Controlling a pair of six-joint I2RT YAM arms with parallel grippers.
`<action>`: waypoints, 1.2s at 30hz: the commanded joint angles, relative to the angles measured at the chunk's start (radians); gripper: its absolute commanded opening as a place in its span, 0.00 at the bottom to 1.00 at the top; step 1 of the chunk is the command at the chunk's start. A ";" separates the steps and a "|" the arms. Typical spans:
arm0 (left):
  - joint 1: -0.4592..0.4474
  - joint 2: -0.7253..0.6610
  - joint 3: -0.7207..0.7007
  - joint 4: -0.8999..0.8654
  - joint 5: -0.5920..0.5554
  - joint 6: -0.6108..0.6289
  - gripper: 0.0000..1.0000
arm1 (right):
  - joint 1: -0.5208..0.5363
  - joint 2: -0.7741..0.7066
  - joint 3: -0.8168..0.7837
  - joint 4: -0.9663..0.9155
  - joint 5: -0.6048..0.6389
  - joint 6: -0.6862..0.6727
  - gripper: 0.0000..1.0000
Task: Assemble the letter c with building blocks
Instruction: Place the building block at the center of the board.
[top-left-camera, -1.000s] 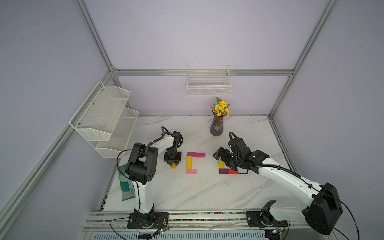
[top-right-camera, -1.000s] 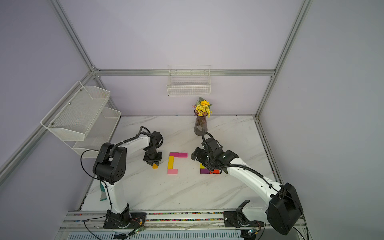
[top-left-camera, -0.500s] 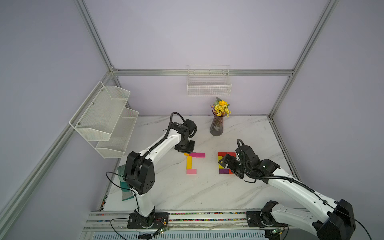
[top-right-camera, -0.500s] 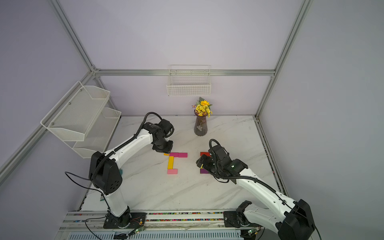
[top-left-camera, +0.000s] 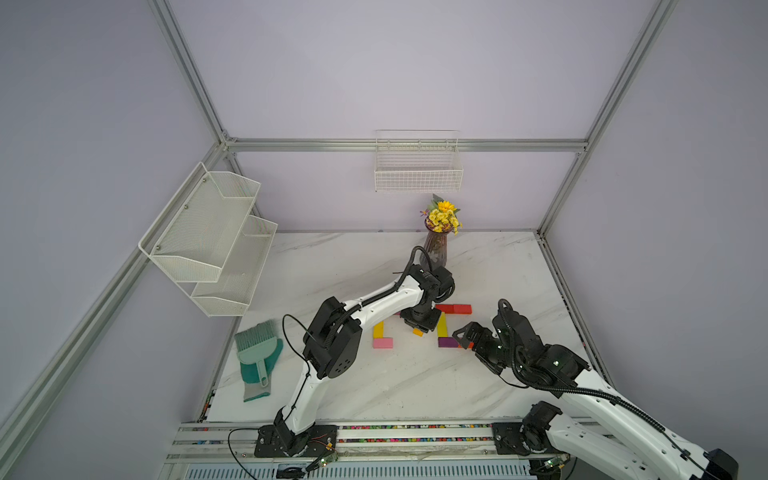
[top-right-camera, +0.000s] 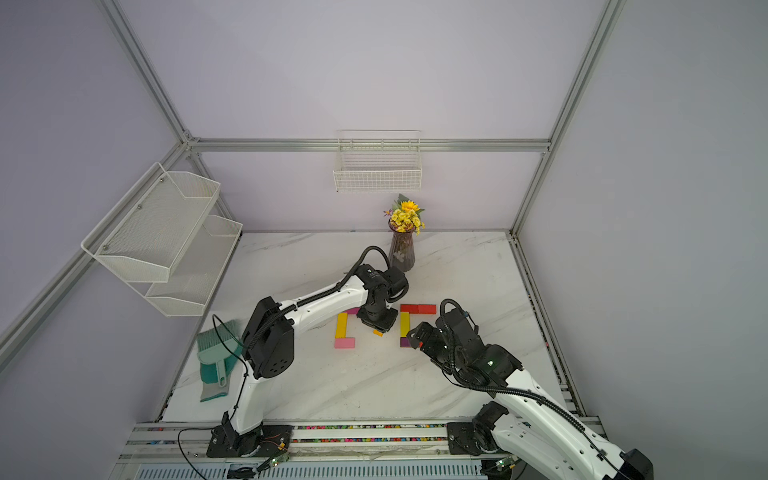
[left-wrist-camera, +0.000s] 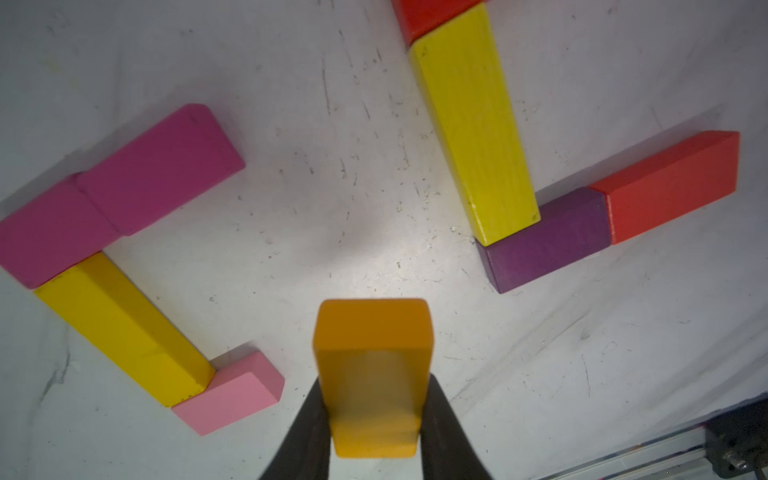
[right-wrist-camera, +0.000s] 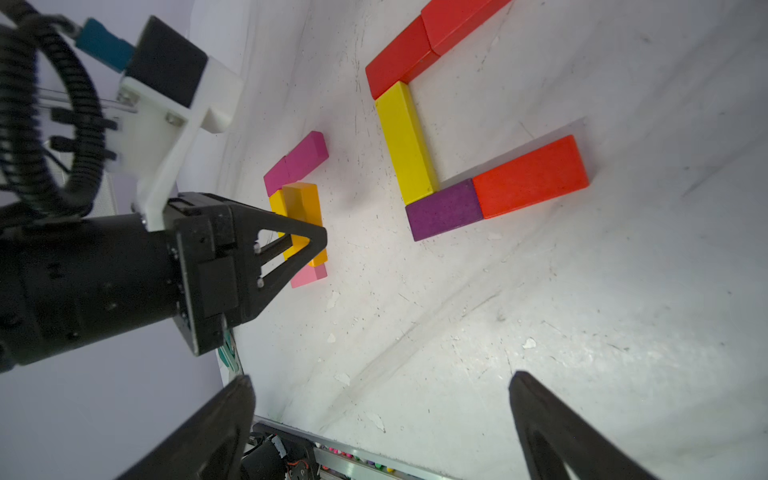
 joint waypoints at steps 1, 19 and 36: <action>-0.005 0.016 0.070 -0.020 0.013 -0.027 0.00 | -0.005 -0.040 -0.002 -0.057 0.044 0.023 0.97; -0.006 0.076 0.094 -0.031 0.007 -0.059 0.00 | -0.004 -0.034 0.047 -0.084 0.044 -0.073 0.97; -0.005 -0.065 -0.225 0.123 0.010 -0.114 0.18 | -0.005 0.013 0.066 -0.052 0.000 -0.122 0.97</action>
